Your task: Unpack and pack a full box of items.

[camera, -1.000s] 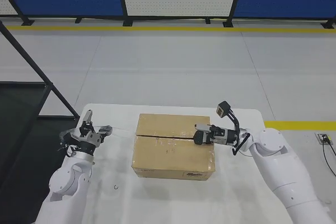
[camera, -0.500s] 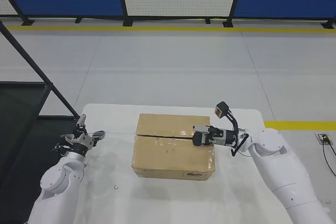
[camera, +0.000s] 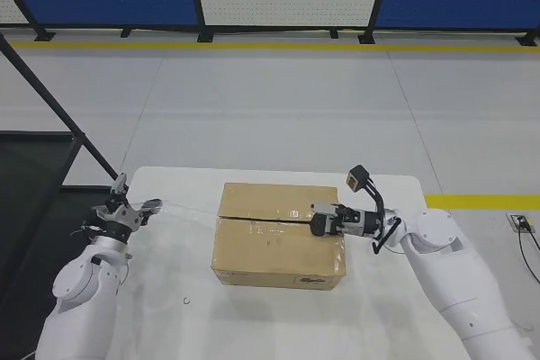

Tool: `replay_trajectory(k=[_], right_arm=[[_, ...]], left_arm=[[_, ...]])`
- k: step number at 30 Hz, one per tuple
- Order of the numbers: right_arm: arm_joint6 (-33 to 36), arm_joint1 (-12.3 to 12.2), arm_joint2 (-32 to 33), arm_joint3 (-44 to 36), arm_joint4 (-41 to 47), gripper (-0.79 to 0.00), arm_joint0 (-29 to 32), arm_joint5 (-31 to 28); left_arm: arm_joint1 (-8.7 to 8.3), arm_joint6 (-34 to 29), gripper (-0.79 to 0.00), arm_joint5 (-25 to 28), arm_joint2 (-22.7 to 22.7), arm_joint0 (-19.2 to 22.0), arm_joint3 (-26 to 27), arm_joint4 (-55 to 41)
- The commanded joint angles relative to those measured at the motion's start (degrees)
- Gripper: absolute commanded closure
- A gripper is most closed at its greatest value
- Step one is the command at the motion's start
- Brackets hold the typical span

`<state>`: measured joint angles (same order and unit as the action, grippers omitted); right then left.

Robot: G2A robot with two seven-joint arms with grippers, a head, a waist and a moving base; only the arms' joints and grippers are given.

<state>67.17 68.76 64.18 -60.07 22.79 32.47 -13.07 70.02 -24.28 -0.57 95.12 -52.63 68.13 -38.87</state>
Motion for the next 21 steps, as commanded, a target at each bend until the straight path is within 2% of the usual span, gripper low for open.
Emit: replay_trajectory(k=[1,7,13,21], right_arm=[[-0.03,-0.01,-0.07,-0.14,-0.07,-0.785,-0.01,0.09],[-0.1,-0.11,-0.1,-0.4,-0.11,-0.785,0.15,0.31],[-0.67,-0.4,0.64,-0.52,-0.18,-0.785,0.4,0.7],[-1.56,-0.99,2.21,-1.43,-0.06,-0.785,1.23,1.97]], left_arm=[[-0.06,-1.08,-0.785,-0.24,0.39,0.46,0.05,-1.4],[-0.23,-4.45,-0.785,1.06,1.36,0.91,0.92,-4.56],[-0.22,-3.86,-0.785,1.59,0.88,0.26,4.16,-4.94],[-0.12,0.63,-0.785,2.21,-0.79,-1.82,14.1,-1.91]])
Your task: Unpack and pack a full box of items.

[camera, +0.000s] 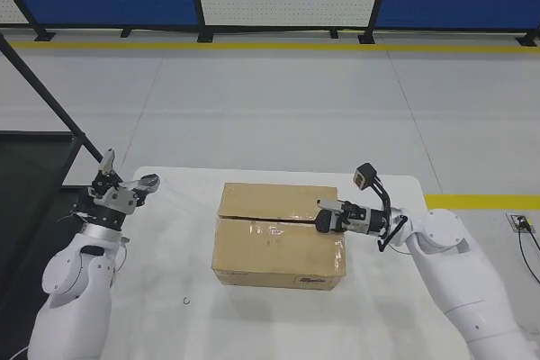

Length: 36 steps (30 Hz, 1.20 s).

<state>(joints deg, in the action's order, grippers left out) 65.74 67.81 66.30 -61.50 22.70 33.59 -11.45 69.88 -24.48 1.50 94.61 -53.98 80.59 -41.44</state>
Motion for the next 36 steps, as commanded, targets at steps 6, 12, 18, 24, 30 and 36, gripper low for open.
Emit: replay_trajectory(k=[6,12,18,24,30,36], right_arm=[[-0.98,-0.11,0.04,0.69,0.18,-0.785,0.13,1.96],[-0.48,0.0,-0.42,2.44,0.58,-0.785,-0.56,1.56],[-0.73,-0.05,-0.21,3.4,1.02,-0.785,-0.87,1.09],[-1.2,-0.08,-0.09,4.1,1.5,-0.785,-0.85,1.1],[-1.46,-0.3,0.58,4.57,2.13,-0.785,-0.52,1.72],[-1.08,-0.62,1.2,4.05,2.16,-0.785,0.18,1.67]], left_arm=[[0.3,5.59,-0.785,0.71,-2.46,-3.29,10.09,3.74],[0.65,9.69,-0.785,1.13,-5.26,-5.26,16.19,7.21],[1.06,12.78,-0.785,0.74,-8.83,-5.18,19.68,10.66],[1.58,15.71,-0.785,-0.75,-12.47,-2.95,20.37,13.28],[2.15,17.13,-0.785,-1.54,-16.5,-0.47,20.28,16.35],[2.76,17.85,-0.785,-2.06,-20.04,2.17,19.32,19.05]])
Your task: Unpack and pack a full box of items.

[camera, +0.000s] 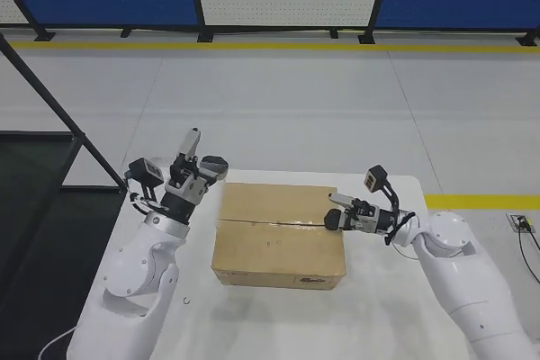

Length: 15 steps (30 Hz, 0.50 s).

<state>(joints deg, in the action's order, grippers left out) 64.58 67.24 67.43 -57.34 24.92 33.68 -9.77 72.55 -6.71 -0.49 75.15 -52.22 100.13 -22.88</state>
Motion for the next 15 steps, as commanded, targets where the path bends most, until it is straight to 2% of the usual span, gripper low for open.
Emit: replay_trajectory(k=[1,15], right_arm=[[0.26,-0.1,0.13,-0.22,-0.05,-0.785,0.2,0.05],[0.33,-0.76,1.96,0.61,1.13,-0.785,1.07,-0.43]], left_arm=[[0.2,0.23,-0.785,-0.23,-1.12,0.87,-0.53,0.86],[1.91,-1.09,-0.785,-1.02,-9.14,6.78,-5.38,5.65]])
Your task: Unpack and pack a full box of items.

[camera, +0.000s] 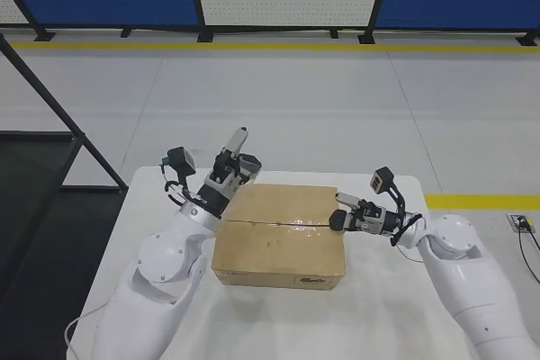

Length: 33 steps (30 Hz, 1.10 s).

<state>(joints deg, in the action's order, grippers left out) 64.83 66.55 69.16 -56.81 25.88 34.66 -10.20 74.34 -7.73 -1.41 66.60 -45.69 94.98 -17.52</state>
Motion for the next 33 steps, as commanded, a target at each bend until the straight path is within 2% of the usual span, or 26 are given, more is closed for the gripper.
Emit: replay_trajectory(k=[1,20,25,33], right_arm=[[0.22,-0.17,0.53,0.17,0.31,-0.785,0.18,-0.02],[1.48,-0.51,0.07,0.25,0.22,-0.785,0.21,0.76],[1.53,-0.43,-0.36,0.78,0.43,-0.785,-0.15,0.47],[2.06,-0.64,0.05,2.08,0.77,-0.785,-0.3,-0.49]], left_arm=[[0.25,-0.22,-0.785,-0.14,-1.2,0.52,-0.42,0.68],[4.06,-1.33,-0.785,-2.1,-13.81,7.18,-7.85,5.79],[4.92,-1.21,-0.785,-2.05,-15.62,7.55,-8.7,6.9],[5.79,-1.54,-0.785,-2.15,-16.05,7.71,-8.87,8.32]])
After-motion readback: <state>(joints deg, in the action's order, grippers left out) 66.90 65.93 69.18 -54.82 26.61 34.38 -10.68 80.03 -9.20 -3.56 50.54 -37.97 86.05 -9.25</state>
